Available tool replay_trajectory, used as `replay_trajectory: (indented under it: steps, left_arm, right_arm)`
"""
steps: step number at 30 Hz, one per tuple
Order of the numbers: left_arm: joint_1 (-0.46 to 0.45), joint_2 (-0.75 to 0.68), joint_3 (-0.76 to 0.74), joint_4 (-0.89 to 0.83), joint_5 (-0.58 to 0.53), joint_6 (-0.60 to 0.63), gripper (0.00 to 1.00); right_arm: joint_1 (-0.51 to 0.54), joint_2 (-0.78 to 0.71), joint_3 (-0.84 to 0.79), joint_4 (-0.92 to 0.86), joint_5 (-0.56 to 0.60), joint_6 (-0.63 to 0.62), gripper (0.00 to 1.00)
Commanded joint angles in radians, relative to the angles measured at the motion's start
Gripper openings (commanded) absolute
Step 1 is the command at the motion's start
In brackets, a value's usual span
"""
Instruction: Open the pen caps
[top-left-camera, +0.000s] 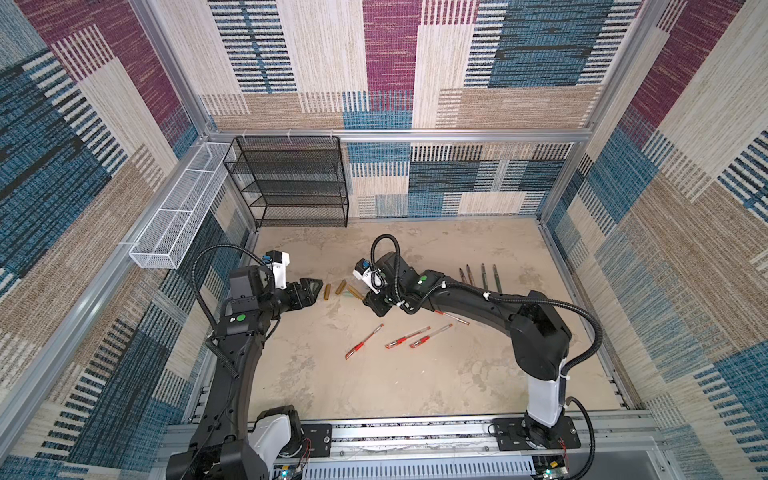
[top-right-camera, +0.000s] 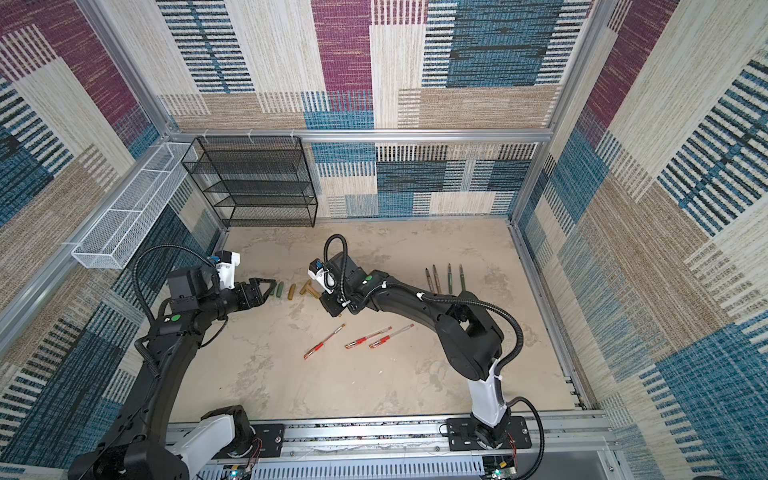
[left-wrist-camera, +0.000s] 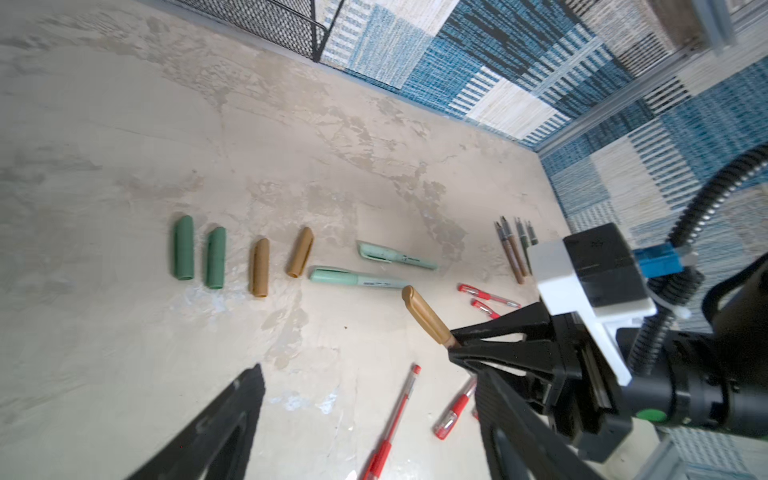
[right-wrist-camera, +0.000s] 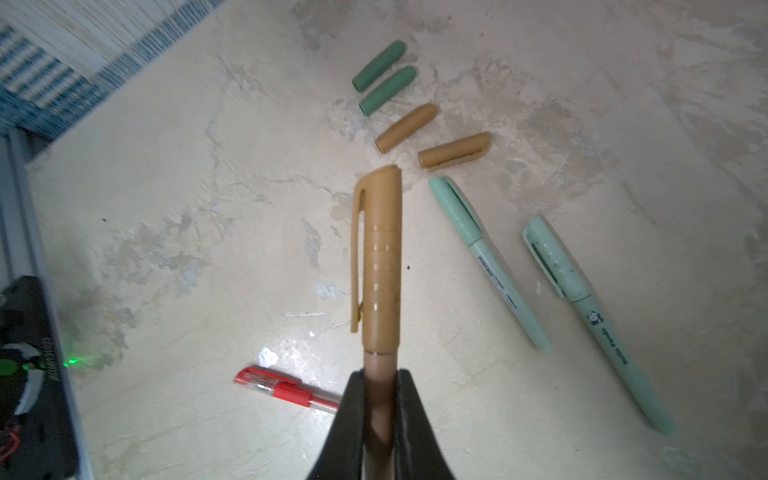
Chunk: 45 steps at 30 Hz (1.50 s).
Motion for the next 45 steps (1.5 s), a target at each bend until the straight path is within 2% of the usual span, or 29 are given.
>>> replay_trajectory:
  steps: [1, 4, 10, 15, 19, 22, 31, 33, 37, 39, 42, 45]
  left_arm:
    - [-0.002, 0.007, -0.024, 0.101, 0.142, -0.123, 0.82]
    - [-0.007, 0.008, -0.053, 0.138, 0.178, -0.161, 0.81]
    - [-0.023, 0.015, -0.094, 0.212, 0.229, -0.219, 0.76]
    - [-0.037, 0.029, -0.105, 0.244, 0.252, -0.243, 0.71]
    - [-0.059, 0.027, -0.117, 0.257, 0.271, -0.249, 0.63]
    - [-0.064, 0.028, -0.115, 0.257, 0.269, -0.265, 0.50]
    - [-0.074, 0.019, -0.118, 0.259, 0.260, -0.256, 0.01]
    - [-0.074, 0.015, -0.121, 0.258, 0.255, -0.247, 0.00]
    - [-0.074, 0.017, -0.113, 0.252, 0.259, -0.249, 0.00]
    - [-0.074, 0.014, -0.118, 0.255, 0.253, -0.244, 0.00]
    - [-0.074, 0.017, -0.115, 0.252, 0.258, -0.243, 0.00]
    - [-0.074, 0.014, -0.116, 0.248, 0.255, -0.241, 0.00]
  right_arm:
    - [0.010, -0.066, -0.080, 0.265, -0.068, 0.156, 0.09]
    - [0.023, -0.107, -0.154, 0.390, -0.074, 0.218, 0.08]
    - [0.077, -0.128, -0.218, 0.501, -0.057, 0.259, 0.08]
    - [0.110, -0.110, -0.197, 0.510, -0.057, 0.262, 0.08]
    - [0.118, -0.100, -0.187, 0.523, -0.055, 0.267, 0.08]
    - [0.128, -0.090, -0.166, 0.499, -0.036, 0.261, 0.08]
    - [0.132, -0.060, -0.140, 0.475, -0.007, 0.254, 0.08]
    - [0.133, -0.047, -0.130, 0.464, -0.025, 0.252, 0.11]
    - [0.134, -0.035, -0.124, 0.452, -0.025, 0.252, 0.24]
    - [0.133, -0.019, -0.120, 0.450, -0.025, 0.252, 0.25]
    - [0.134, 0.010, -0.083, 0.412, -0.045, 0.251, 0.22]
    - [0.133, -0.007, -0.115, 0.445, -0.031, 0.258, 0.10]
